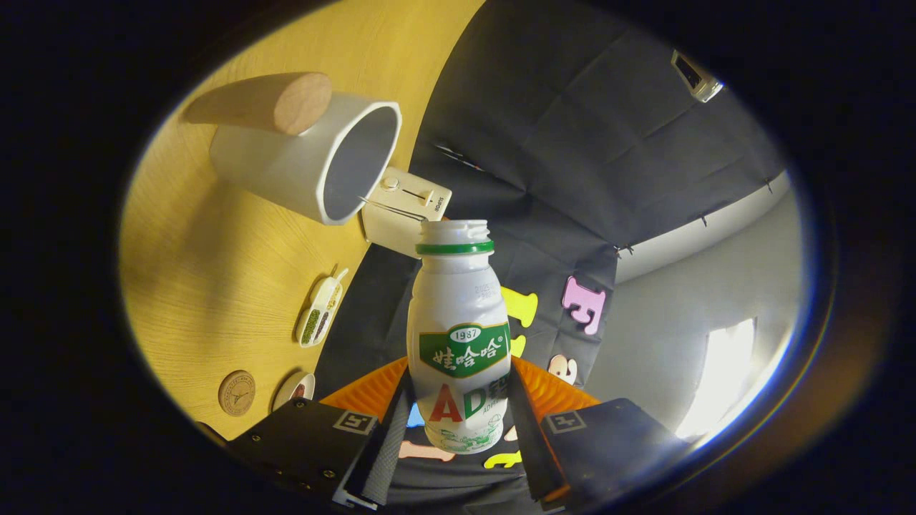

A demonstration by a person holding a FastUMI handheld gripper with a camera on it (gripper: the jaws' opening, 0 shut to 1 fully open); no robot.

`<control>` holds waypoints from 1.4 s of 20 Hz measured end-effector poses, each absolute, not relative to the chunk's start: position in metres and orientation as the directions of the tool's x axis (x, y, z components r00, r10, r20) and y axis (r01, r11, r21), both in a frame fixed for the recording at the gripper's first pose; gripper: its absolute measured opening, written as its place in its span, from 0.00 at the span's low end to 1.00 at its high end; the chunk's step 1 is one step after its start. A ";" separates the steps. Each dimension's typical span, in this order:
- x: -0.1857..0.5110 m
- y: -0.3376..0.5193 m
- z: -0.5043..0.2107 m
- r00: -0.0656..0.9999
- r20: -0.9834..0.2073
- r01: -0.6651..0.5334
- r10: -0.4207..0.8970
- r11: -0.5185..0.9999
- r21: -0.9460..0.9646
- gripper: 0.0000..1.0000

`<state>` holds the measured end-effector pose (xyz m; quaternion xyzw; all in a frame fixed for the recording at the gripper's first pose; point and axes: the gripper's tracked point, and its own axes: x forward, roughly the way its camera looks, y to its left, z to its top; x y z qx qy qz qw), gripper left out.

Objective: Take the bottle from table, then pour the juice into the cup, finally place the bottle on the coaster

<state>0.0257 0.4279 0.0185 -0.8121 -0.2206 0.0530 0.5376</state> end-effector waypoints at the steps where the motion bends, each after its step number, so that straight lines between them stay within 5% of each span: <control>1: 0.025 0.428 0.018 0.895 0.151 0.305 0.419 -0.331 -0.893 0.70; 28: 0.007 0.446 0.011 0.833 0.137 0.424 0.537 -0.459 -0.781 0.70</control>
